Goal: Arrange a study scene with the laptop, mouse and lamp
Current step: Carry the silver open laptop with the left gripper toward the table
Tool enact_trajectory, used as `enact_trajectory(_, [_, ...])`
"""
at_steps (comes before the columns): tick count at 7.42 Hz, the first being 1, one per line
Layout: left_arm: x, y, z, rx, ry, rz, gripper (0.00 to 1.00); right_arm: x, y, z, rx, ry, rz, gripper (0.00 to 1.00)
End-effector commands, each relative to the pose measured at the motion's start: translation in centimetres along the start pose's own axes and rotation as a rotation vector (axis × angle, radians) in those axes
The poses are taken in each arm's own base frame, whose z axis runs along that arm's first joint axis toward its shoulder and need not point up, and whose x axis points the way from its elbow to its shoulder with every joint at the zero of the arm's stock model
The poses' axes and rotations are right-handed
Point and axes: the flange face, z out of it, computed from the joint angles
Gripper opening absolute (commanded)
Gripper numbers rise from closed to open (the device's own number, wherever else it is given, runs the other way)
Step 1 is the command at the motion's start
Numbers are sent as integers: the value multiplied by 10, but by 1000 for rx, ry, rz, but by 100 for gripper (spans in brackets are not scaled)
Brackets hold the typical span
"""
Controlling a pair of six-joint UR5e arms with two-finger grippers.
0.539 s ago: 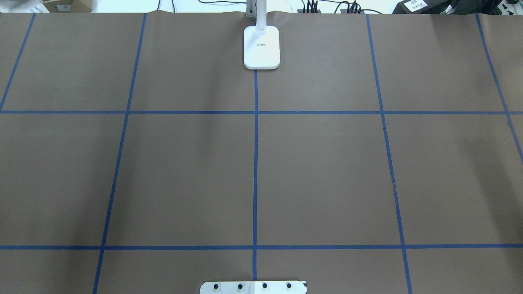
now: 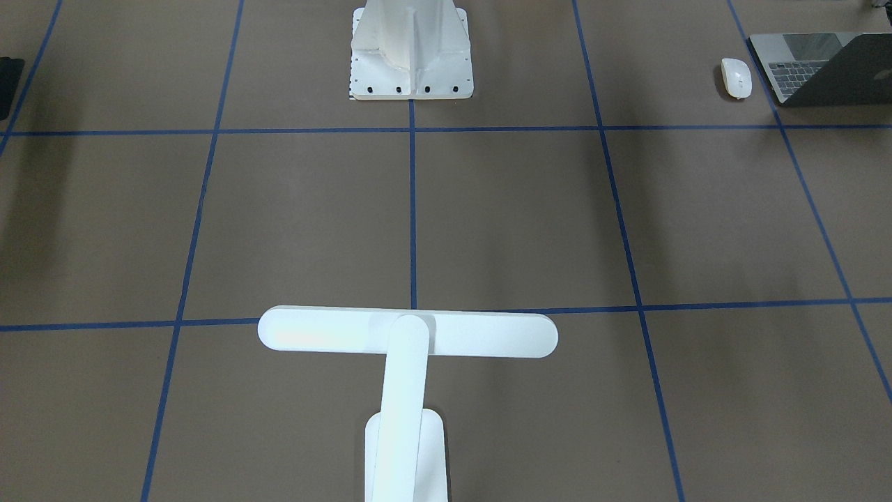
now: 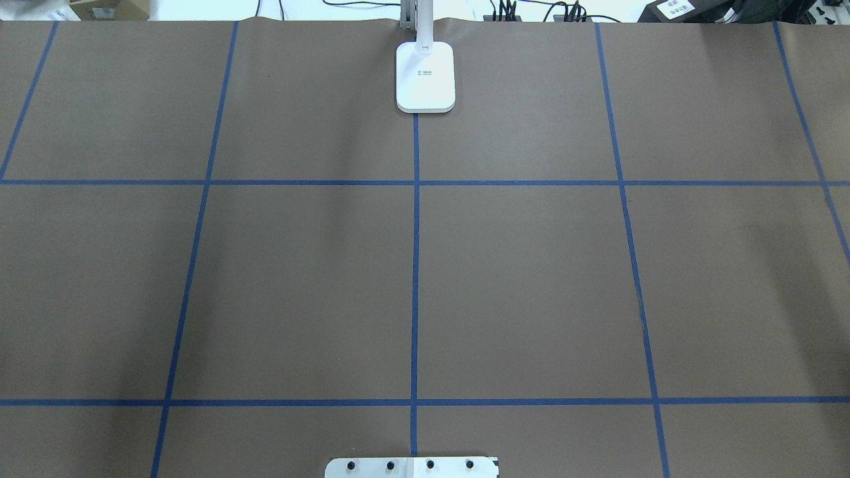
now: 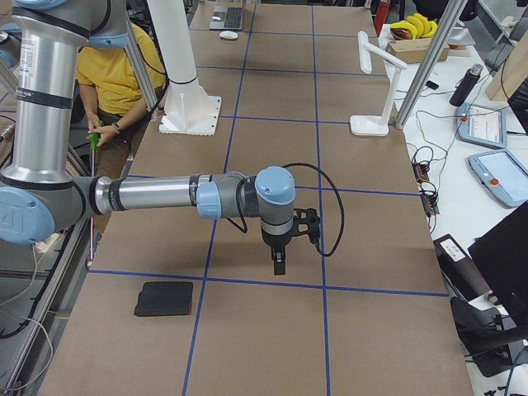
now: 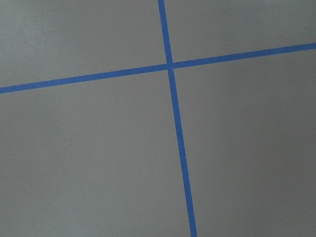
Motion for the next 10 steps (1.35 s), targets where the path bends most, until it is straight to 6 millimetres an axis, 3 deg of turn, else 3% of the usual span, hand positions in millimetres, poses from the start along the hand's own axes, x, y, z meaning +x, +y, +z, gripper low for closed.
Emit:
enact_trajectory(1, [-1, -8, -3, 5, -10, 1, 100, 1, 0, 1, -2, 0, 1, 100])
enact_trajectory(3, [-42, -6, -12, 32, -25, -84, 100, 1, 0, 1, -2, 0, 1, 100])
enact_trajectory(5, [-53, -11, -25, 47, -90, -96, 100, 3, 1, 3, -7, 0, 6, 100])
enact_trajectory(7, [-72, 16, -15, 10, -110, -220, 100, 3, 2, 3, -7, 0, 5, 100])
enact_trajectory(8, [-88, 29, -20, 19, -111, -332, 100, 3, 3, 4, -7, 0, 5, 100])
enact_trajectory(10, [-112, 69, -29, -13, -99, -670, 100, 2, 2, 3, 1, 0, -1, 100])
